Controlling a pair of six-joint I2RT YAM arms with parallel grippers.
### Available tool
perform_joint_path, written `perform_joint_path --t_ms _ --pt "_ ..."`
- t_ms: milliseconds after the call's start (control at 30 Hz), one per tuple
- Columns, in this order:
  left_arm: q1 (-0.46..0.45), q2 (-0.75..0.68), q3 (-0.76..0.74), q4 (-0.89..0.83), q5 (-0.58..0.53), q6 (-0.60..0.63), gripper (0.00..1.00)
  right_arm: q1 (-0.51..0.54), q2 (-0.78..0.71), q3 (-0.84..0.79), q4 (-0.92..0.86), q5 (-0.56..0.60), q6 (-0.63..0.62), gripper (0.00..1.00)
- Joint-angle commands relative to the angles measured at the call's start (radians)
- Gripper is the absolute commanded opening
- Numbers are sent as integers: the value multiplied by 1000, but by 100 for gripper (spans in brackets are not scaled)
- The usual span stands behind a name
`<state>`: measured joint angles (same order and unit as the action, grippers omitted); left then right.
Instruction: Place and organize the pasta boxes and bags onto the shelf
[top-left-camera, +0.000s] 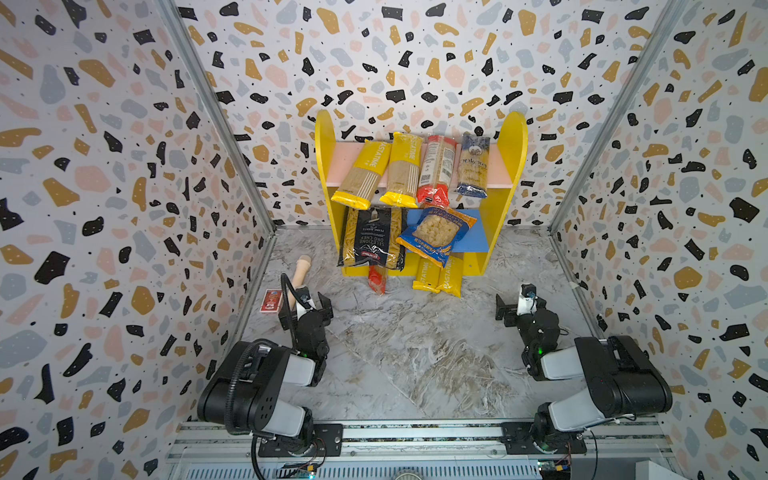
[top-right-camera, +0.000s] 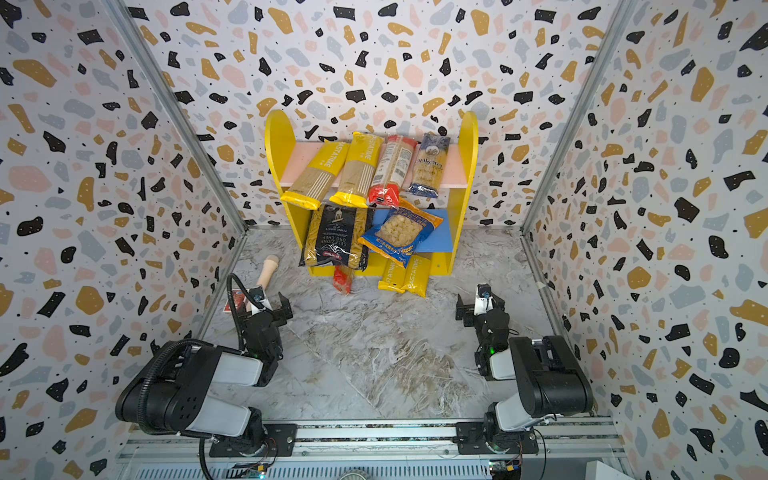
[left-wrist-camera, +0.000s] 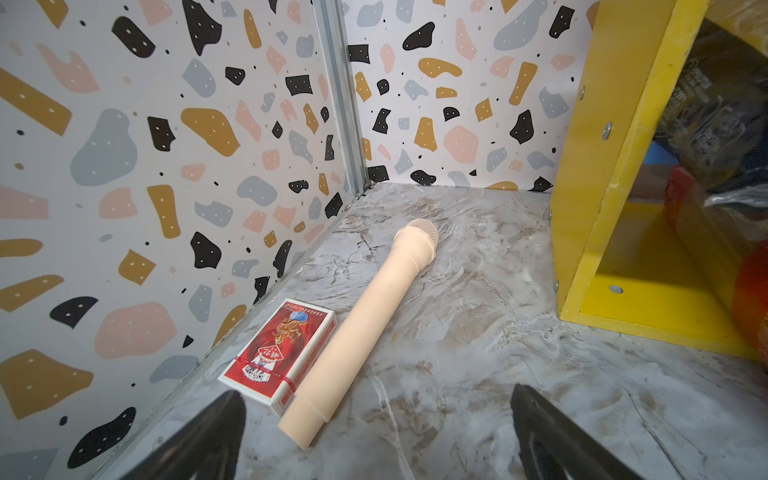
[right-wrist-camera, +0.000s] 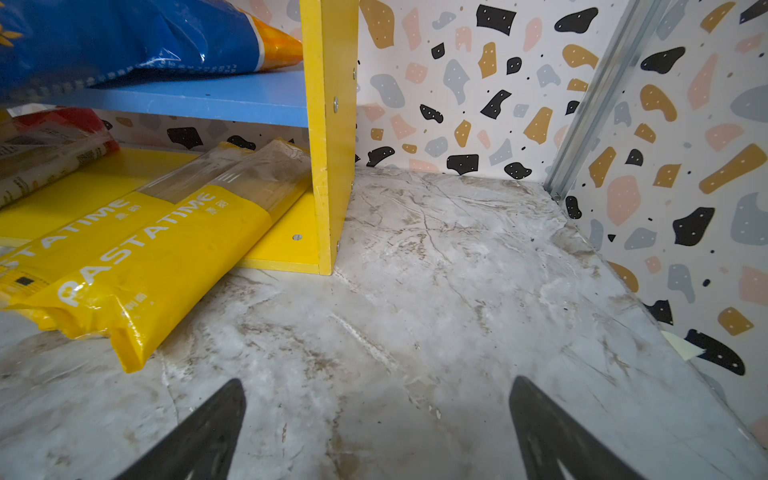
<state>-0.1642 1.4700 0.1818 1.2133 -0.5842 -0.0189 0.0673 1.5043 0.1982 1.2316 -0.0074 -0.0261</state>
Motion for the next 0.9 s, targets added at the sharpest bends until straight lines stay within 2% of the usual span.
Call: perform_joint_path --t_ms 0,867 --pt "5 -14 -4 54 -7 -12 99 1 -13 19 -5 6 6 99" --pt "5 -16 -2 52 -5 -12 99 6 -12 23 -8 7 1 99"
